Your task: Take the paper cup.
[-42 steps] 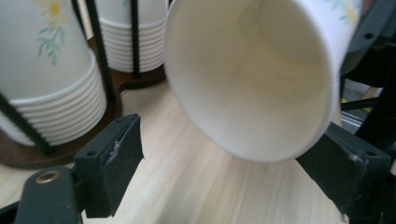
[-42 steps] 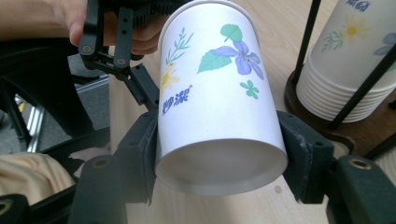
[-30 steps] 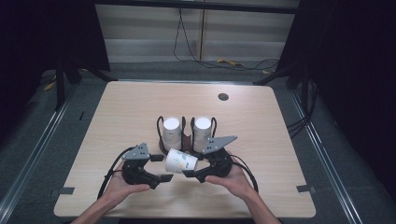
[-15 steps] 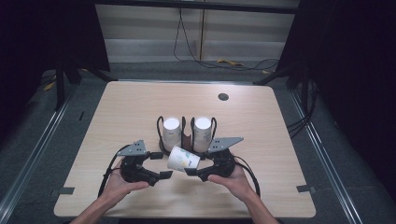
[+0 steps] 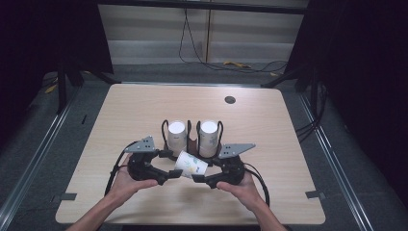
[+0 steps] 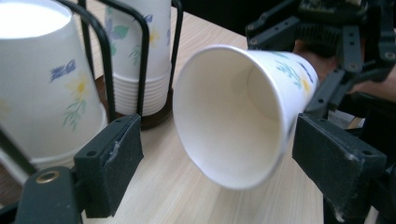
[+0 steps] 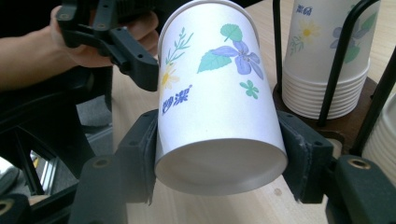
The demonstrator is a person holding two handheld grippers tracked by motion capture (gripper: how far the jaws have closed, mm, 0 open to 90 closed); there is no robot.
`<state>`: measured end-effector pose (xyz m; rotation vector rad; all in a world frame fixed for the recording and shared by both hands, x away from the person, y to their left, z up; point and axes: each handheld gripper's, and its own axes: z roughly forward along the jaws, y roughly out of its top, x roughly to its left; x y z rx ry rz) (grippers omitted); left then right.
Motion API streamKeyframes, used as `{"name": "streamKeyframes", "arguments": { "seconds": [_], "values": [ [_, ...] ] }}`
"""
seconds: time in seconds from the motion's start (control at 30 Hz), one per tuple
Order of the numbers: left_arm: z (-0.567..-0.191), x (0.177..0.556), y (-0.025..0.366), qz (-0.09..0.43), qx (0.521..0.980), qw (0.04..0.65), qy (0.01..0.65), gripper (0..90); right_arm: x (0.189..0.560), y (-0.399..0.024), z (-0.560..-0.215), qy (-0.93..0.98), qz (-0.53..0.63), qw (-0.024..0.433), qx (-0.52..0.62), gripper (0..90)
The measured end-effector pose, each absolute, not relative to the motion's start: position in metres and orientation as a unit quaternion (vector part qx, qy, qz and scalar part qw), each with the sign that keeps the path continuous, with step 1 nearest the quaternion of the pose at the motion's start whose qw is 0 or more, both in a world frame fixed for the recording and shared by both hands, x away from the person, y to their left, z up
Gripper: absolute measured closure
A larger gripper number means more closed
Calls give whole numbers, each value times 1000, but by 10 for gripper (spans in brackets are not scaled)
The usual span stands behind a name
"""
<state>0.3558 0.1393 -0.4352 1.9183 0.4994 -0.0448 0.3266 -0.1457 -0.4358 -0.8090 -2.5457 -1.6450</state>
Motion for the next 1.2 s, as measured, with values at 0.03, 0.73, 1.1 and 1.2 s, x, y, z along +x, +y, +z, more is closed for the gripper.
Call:
{"name": "streamKeyframes", "arguments": {
  "seconds": [0.03,0.73,1.1,1.2],
  "values": [
    [-436,356,138,-20,809,548,211,159,325,-147,-437,-809,-528,2,-257,379],
    [-442,350,141,-50,789,578,202,159,326,-148,-447,-791,-565,38,-232,379],
    [-446,350,140,-59,787,585,189,214,327,-144,-448,-798,-559,35,-223,379],
    [-447,353,140,-71,780,593,188,210,327,-144,-447,-798,-560,32,-220,379]
  ]
}}
